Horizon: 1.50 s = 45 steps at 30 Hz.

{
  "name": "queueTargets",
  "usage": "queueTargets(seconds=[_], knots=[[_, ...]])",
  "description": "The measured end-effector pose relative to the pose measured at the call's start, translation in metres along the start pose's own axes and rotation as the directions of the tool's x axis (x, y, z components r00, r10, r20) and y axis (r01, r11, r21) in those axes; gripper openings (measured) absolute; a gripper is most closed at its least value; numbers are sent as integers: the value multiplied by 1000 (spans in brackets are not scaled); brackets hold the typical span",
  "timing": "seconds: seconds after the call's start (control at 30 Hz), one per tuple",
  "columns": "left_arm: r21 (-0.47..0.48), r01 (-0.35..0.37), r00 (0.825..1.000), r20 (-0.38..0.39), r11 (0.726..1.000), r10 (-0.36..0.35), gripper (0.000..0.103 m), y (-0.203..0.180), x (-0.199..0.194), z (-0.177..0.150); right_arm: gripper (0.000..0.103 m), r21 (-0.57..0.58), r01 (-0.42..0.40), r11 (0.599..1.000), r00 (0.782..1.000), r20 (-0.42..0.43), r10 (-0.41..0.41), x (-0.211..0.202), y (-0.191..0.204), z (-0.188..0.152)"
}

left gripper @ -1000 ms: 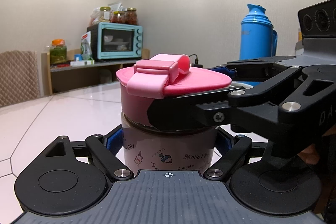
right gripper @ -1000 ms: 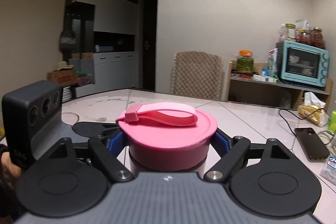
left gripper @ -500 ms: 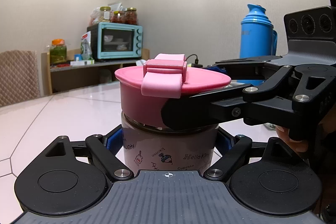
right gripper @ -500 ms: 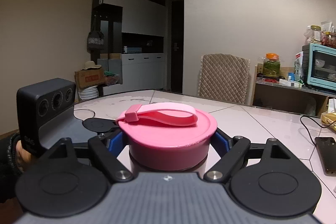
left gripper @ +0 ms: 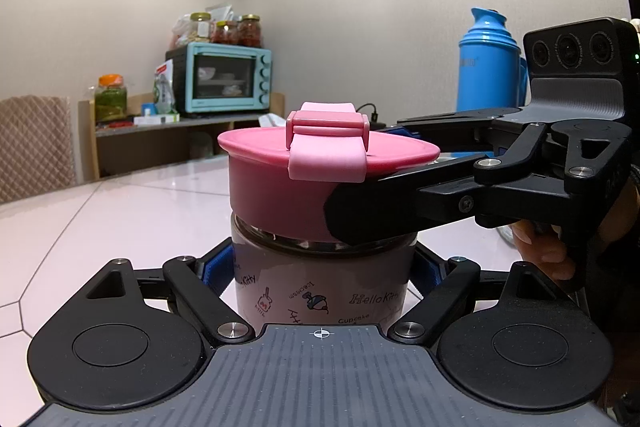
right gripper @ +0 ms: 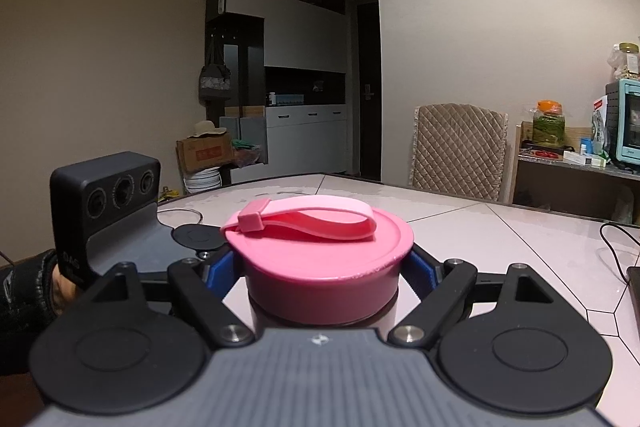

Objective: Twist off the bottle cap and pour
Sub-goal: 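Regrasp the pink lid with the right gripper and twist it again, then twist the pink lid with the right gripper until it comes loose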

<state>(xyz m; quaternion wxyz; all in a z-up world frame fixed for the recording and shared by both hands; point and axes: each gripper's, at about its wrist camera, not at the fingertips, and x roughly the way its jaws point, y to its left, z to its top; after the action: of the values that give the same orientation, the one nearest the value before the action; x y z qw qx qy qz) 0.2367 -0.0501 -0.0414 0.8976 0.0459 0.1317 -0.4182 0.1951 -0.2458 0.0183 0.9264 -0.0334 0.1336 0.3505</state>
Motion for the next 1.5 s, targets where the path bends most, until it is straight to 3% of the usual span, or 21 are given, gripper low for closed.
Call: queueTargets(seconds=[0.1, 0.37, 0.6, 1.1, 1.23, 1.5], knots=[[0, 0, 1000, 0, 1000, 0, 90, 0, 0, 0, 95, 1, 28, 1000, 1000, -9, -28, 2, 6, 1], [0, 0, 1000, 0, 1000, 0, 90, 1, 1, 0, 98, -14, 200, 980, 980, -16, -200, -3, 31, 3], [1, -1, 1000, 0, 1000, 1, 90, 2, 2, 0, 98, 31, 295, 955, 955, -17, -295, 1, 44, 2], [1, -1, 1000, 0, 1000, 1, 90, 2, 3, 1, 96, 44, 396, 917, 918, -2, -396, 20, 58, -2], [1, -1, 1000, 0, 1000, 1, 90, 2, 3, 1, 92, 59, 412, 909, 911, -14, -411, 24, 58, -1], [-2, 0, 1000, 0, 1000, 0, 90, 3, 3, 1, 85, 64, 398, 915, 917, -15, -398, 23, 55, -4]])
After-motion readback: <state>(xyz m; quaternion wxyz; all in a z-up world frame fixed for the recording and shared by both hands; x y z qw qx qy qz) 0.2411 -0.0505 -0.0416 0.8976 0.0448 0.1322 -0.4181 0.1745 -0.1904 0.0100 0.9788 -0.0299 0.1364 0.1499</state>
